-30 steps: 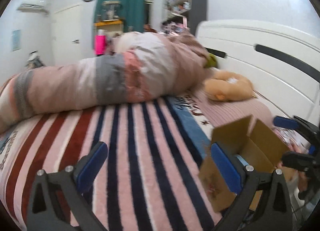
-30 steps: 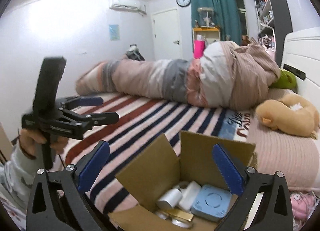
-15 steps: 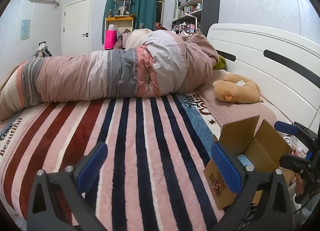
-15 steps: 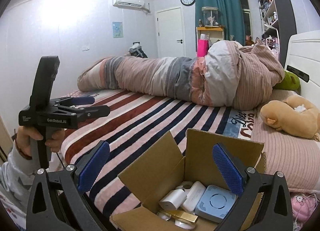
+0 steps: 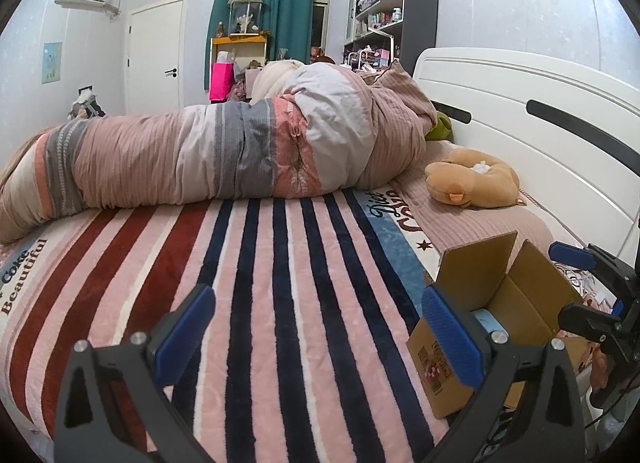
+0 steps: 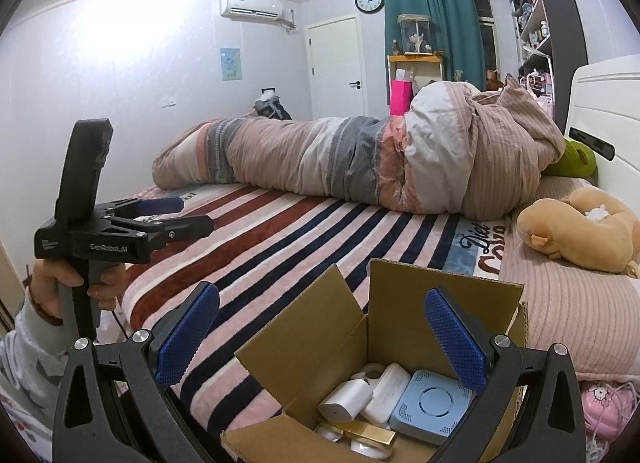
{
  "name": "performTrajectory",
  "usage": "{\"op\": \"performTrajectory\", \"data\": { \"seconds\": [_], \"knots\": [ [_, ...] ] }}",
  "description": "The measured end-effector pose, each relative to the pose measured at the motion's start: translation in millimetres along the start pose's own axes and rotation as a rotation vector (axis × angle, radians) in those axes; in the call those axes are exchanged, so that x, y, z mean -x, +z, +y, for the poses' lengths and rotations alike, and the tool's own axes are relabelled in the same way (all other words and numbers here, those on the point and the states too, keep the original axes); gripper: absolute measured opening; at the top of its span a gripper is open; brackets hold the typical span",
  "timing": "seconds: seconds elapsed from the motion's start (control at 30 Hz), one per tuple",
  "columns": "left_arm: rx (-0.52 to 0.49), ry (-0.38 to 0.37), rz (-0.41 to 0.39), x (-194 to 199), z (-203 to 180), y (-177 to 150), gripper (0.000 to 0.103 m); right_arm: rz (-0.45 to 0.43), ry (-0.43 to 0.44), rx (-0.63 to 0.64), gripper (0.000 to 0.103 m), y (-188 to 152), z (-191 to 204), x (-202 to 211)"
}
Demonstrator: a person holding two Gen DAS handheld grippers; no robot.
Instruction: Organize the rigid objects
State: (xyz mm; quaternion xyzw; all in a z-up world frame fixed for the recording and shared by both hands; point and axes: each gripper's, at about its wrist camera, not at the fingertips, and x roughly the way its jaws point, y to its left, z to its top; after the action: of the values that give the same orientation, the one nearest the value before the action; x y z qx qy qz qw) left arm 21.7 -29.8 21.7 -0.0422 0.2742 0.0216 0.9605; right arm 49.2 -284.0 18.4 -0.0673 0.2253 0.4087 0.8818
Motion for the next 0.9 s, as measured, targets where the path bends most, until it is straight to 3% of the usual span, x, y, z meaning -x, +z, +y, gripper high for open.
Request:
{"op": "performTrajectory", "data": {
  "seconds": [0.9],
  "knots": [
    [0.0, 0.007, -0.011, 5.6, -1.1, 0.8, 0.102, -0.013, -0.023, -0.024, 0.103, -1.7, -1.0, 2.8]
  ]
}}
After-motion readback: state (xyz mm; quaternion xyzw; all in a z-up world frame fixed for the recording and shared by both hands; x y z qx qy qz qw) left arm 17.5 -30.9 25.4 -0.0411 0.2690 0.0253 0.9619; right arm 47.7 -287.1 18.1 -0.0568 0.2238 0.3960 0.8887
